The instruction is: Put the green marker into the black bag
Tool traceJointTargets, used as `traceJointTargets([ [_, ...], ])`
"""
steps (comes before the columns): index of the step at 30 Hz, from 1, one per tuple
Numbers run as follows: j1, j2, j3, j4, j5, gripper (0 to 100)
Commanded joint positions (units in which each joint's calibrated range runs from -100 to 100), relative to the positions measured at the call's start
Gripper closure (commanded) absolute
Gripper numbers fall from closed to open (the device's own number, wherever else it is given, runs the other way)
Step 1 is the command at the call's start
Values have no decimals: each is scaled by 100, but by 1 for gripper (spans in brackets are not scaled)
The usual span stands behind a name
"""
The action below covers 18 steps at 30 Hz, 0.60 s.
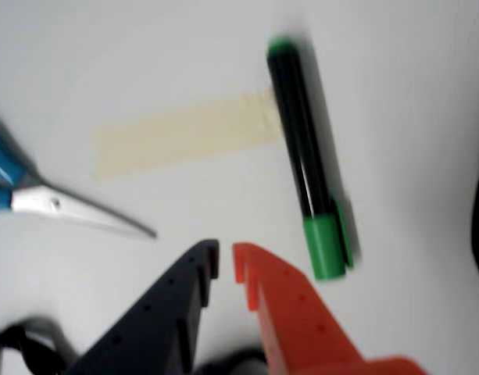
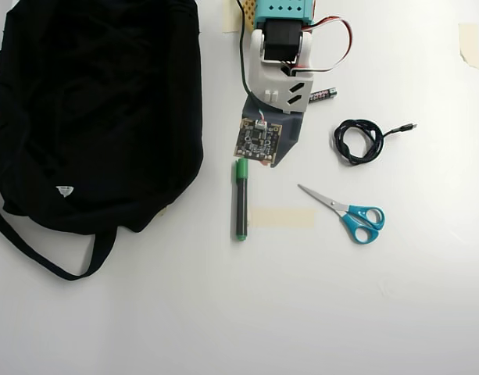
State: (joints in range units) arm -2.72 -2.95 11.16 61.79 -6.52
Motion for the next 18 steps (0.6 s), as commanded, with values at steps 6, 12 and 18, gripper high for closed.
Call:
traceJointTargets([
  [6, -27, -195, -137, 376, 23, 98],
  [12, -35, -195, -137, 350, 23, 98],
  [18, -35, -195, -137, 307, 23, 98],
])
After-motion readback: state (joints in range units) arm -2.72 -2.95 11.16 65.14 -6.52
